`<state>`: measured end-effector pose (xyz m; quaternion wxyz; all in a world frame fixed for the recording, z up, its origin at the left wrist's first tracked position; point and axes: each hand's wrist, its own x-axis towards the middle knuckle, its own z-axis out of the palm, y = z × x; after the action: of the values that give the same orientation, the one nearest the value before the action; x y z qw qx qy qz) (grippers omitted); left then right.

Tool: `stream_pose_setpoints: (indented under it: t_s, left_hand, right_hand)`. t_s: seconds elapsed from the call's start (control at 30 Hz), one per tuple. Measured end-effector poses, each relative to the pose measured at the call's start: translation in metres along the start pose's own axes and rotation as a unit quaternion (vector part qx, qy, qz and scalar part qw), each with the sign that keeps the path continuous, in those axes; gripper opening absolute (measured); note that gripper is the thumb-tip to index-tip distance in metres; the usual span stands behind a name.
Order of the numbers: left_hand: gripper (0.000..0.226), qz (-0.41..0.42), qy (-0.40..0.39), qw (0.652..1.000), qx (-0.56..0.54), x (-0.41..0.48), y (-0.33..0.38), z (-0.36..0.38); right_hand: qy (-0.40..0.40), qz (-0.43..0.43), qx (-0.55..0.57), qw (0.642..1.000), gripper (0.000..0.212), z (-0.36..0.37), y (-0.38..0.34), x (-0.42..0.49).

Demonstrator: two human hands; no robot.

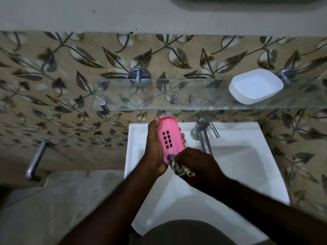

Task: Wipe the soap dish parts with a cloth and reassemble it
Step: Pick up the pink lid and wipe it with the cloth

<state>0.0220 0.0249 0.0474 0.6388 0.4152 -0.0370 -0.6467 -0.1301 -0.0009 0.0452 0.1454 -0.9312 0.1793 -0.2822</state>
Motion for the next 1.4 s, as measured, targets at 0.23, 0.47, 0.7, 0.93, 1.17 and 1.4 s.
stream_pose_setpoints:
  t_s: [0.23, 0.47, 0.7, 0.93, 1.17, 1.4]
  left_hand:
    - [0.069, -0.121, -0.031, 0.992, -0.001, 0.002, 0.005, -0.020]
    - [0.093, -0.069, -0.079, 0.993, -0.052, -0.006, 0.007, -0.044]
    - [0.080, -0.032, -0.130, 0.989, -0.067, -0.009, 0.000, -0.047]
    - [0.068, -0.013, -0.093, 0.993, -0.072, -0.013, -0.012, -0.036]
    - [0.060, -0.005, -0.075, 0.996, -0.040, -0.017, -0.018, -0.020]
    - [0.059, -0.021, -0.086, 0.996, -0.014, -0.015, -0.014, -0.022]
  right_hand:
    - [-0.147, -0.101, -0.107, 0.978, 0.035, -0.014, 0.034, 0.001]
    - [0.083, 0.284, 0.166, 0.941, 0.033, -0.010, 0.024, 0.008]
    - [0.159, 0.485, 0.528, 0.678, 0.022, -0.022, 0.015, -0.001]
    - [0.042, 0.328, 0.351, 0.876, 0.021, -0.034, -0.008, 0.016]
    - [-0.102, 0.200, 0.069, 0.972, 0.046, -0.014, -0.035, 0.040]
    - [-0.117, 0.211, 0.008, 0.970, 0.036, -0.020, -0.033, 0.033]
